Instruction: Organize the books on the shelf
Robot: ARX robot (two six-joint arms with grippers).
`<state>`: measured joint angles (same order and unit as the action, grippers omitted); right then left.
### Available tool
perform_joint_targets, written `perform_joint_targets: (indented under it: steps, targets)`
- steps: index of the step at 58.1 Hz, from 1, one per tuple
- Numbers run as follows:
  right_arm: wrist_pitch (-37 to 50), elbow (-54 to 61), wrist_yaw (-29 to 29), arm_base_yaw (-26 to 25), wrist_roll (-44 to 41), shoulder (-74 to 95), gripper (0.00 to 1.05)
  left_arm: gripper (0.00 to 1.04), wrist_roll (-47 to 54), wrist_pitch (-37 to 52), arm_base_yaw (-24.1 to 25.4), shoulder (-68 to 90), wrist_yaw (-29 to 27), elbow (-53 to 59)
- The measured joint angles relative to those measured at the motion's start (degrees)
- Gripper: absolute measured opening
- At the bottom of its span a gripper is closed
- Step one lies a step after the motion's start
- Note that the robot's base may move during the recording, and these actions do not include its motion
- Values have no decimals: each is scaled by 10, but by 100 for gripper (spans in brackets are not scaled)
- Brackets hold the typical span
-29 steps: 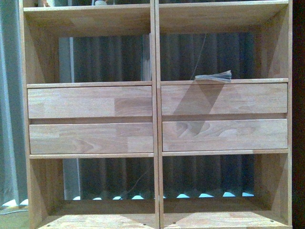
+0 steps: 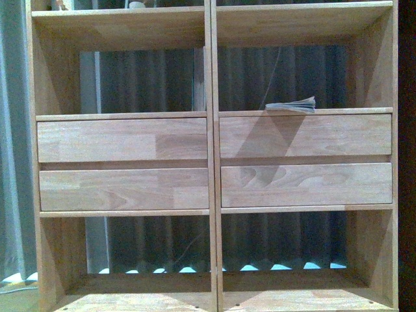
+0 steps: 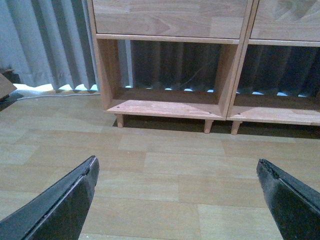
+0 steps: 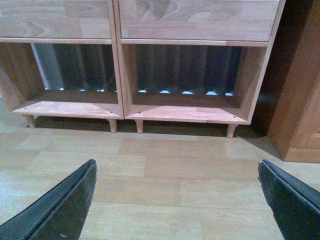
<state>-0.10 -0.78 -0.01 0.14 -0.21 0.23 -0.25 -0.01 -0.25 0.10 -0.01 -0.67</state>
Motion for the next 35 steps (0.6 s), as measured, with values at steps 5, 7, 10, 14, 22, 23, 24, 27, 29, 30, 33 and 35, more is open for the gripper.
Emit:
perform_joint_targets:
  steps: [5,7,10,14,22,23,24,27,29,30,33,35]
  targets:
    - [0,0,0,0,0,0,98,97,0,0,0,0,0,0]
    - [0,0,0,0,0,0,98,97,0,0,0,0,0,0]
    - [0,0,0,0,0,0,98,97,0,0,0,0,0,0]
    - [0,0,0,0,0,0,98,97,0,0,0,0,0,0]
    - [0,0,0,0,0,0,98,97,0,0,0,0,0,0]
    - [0,0,0,0,0,0,98,97,0,0,0,0,0,0]
    - [0,0,0,0,0,0,98,97,0,0,0,0,0,0]
    - [0,0,0,0,0,0,98,97,0,0,0,0,0,0]
    - [0,0,0,0,0,0,98,97,0,0,0,0,0,0]
    - [0,0,0,0,0,0,98,97,0,0,0,0,0,0]
    - [0,0,0,0,0,0,98,97,0,0,0,0,0,0]
    - [0,0,0,0,0,0,98,97,0,0,0,0,0,0]
